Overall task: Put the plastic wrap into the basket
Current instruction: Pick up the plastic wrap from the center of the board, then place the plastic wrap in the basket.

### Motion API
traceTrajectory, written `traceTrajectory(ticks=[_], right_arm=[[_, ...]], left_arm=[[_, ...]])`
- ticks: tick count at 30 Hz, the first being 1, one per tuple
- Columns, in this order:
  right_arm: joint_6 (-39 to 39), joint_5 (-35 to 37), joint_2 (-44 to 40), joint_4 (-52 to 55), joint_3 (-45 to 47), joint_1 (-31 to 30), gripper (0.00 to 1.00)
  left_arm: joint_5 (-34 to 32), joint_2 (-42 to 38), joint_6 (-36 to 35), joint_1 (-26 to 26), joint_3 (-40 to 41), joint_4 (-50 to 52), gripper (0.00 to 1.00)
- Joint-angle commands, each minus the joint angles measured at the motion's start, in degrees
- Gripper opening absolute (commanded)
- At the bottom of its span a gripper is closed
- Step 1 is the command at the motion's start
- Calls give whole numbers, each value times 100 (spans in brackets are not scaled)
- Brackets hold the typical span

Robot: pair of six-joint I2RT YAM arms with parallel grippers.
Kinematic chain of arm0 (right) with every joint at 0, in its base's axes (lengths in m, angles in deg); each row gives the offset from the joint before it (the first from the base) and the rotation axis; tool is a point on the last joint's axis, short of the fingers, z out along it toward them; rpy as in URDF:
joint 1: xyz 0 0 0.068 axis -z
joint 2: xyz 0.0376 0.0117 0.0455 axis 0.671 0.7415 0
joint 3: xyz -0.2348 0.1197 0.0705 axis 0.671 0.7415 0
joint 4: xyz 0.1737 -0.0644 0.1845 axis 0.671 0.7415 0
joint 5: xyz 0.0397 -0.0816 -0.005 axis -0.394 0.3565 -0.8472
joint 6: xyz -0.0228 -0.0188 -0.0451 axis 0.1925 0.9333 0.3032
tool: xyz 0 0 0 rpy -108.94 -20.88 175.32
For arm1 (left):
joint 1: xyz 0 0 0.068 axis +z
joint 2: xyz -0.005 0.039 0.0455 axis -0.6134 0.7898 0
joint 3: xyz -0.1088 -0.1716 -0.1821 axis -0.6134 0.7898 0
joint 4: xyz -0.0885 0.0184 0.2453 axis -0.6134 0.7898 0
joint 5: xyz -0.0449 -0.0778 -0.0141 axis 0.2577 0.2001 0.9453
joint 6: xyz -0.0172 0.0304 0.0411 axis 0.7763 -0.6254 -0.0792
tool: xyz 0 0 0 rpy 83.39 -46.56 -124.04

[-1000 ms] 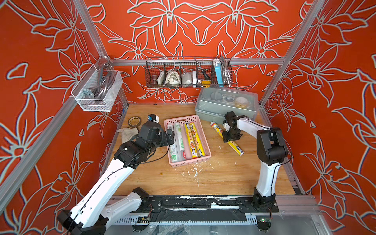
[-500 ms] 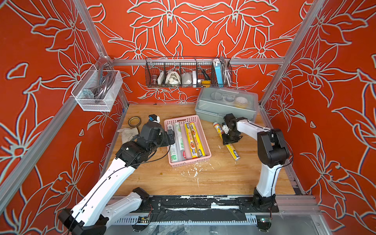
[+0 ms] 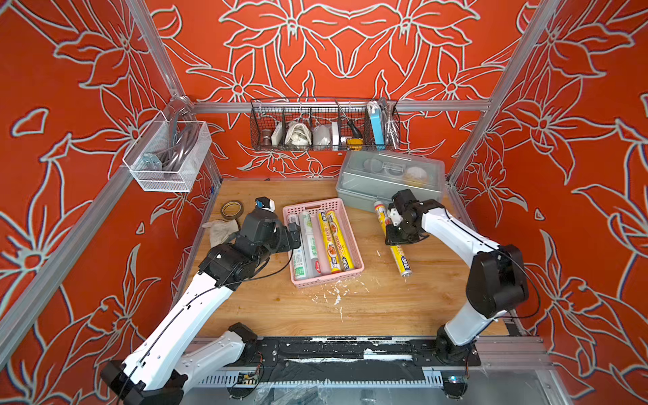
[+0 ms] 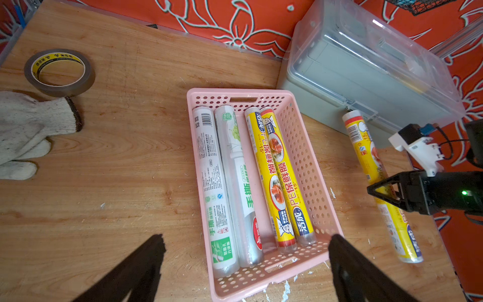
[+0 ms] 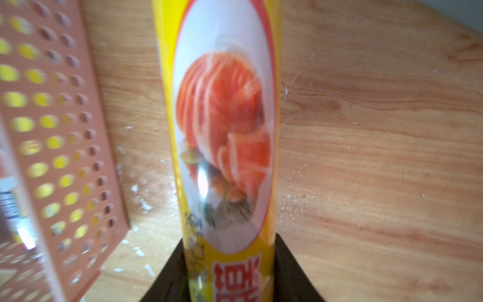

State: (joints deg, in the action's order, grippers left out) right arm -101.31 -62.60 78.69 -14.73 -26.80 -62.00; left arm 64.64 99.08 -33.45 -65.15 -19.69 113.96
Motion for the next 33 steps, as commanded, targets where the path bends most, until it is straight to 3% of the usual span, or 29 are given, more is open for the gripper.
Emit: traceTrajectory(ticks=[1, 12, 33], right_arm=[[-732, -588, -327, -4, -153, -162, 21], [-1818, -891, 229, -187, -1437, -1190, 24], [-2418, -964, 2194, -911, -2886, -2147, 27]], left_arm=[[8, -132, -39, 42, 26, -66, 97], [-20, -314, -68, 59, 87, 4, 97], [-103, -688, -151, 120, 265, 135, 98]])
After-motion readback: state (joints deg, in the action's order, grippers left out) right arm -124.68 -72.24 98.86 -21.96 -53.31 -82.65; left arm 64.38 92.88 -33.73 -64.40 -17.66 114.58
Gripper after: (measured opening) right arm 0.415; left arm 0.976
